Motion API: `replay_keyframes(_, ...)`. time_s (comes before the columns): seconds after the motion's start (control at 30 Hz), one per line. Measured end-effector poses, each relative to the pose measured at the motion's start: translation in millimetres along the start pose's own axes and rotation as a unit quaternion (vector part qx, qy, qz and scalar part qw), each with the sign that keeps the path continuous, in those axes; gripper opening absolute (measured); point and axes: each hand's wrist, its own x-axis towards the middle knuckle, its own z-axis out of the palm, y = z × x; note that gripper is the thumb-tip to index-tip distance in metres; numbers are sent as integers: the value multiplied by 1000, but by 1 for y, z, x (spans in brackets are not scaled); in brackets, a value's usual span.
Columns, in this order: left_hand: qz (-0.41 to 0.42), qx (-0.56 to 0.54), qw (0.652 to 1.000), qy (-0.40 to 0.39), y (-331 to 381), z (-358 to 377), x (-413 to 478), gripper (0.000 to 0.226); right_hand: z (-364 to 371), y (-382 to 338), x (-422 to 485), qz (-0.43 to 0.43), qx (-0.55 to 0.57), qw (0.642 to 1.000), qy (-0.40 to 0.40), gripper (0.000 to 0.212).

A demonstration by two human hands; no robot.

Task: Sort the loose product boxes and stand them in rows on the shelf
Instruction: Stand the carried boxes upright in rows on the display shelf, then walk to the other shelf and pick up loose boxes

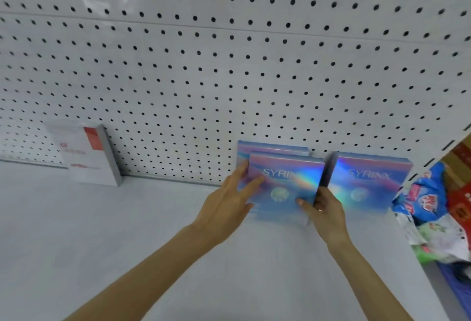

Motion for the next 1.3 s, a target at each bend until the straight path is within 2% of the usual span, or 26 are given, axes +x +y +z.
replay_keyframes(0.2, -14, 26, 999, -35, 5, -5, 2, 60, 3, 2, 3, 12, -16, 1000, 10, 22)
replay_keyframes(0.4, -30, 15, 998, -44, 2, -3, -3, 60, 11, 5, -3, 65, -7, 997, 28, 26)
replay_keyframes(0.57, -65, 19, 992, -110, -8, -9, -21, 60, 17, 0, -20, 103, 33, 992, 70, 32)
replay_keyframes(0.77, -63, 44, 988, -133, -28, -44, -52, 59, 24, -22, -67, 80, 55, 990, 106, 42)
replay_keyframes(1.0, -96, 2, 991, -94, -90, -120, -149, 59, 92, -110, -154, -11, -6, 1000, 5, 43)
replay_keyframes(1.17, -169, -11, 984, -59, -171, -188, -263, 58, 199, -176, -225, -82, -53, 990, -105, 43)
replay_keyframes(1.3, -248, -49, 968, 13, -231, -243, -358, 55, 289, -235, -285, -155, -99, 964, -191, 51)
